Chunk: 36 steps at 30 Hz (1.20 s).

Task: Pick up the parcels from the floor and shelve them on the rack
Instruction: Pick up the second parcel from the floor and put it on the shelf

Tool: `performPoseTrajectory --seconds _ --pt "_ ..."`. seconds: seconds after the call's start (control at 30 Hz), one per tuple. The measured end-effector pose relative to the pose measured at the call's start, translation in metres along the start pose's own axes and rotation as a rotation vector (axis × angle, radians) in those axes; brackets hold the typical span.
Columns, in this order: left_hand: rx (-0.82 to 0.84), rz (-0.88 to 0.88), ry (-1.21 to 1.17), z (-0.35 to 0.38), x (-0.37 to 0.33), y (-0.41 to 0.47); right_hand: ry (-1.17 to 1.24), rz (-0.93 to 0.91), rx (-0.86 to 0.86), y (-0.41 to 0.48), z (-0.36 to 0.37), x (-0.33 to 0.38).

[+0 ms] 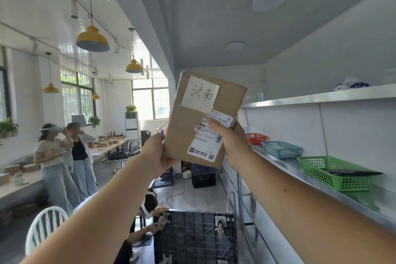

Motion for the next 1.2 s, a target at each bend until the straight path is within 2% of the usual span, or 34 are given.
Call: performPoseTrajectory --seconds 0.1,0.27,0.43,0.57,0.9,1.0,1.2 --pt "0.005 0.032 0.067 0.006 -0.004 -0.002 -0.040 -0.006 0.034 0.002 0.003 0.003" --pt "0.177 0.054 0.098 0.029 -0.008 -0.013 -0.026 0.021 0.064 0.004 0.002 0.006" --pt "0.149 0.118 0.116 0.028 -0.012 -0.017 -0.006 0.139 0.107 0.005 -0.009 0.004" --pt "0.142 0.232 0.142 0.032 -0.017 -0.019 -0.034 0.140 0.112 0.003 -0.014 0.004" --pt "0.302 0.336 0.050 0.041 -0.017 -0.032 0.053 0.239 0.118 -0.004 -0.018 0.011" --pt "0.313 0.346 0.059 0.036 -0.014 -0.030 0.076 0.232 0.147 -0.006 -0.018 0.015" --pt "0.378 0.360 -0.069 0.038 -0.012 -0.034 0.036 0.162 0.215 -0.014 -0.009 0.023"
Point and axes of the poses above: each hand's wrist, its own y-axis towards the middle knuckle, its own z-axis out of the palm, x = y × z, the point moved 7 cm from there along y, towards the middle knuckle, and after that the axes turned 9 degrees about y, right-handed, at the moved point
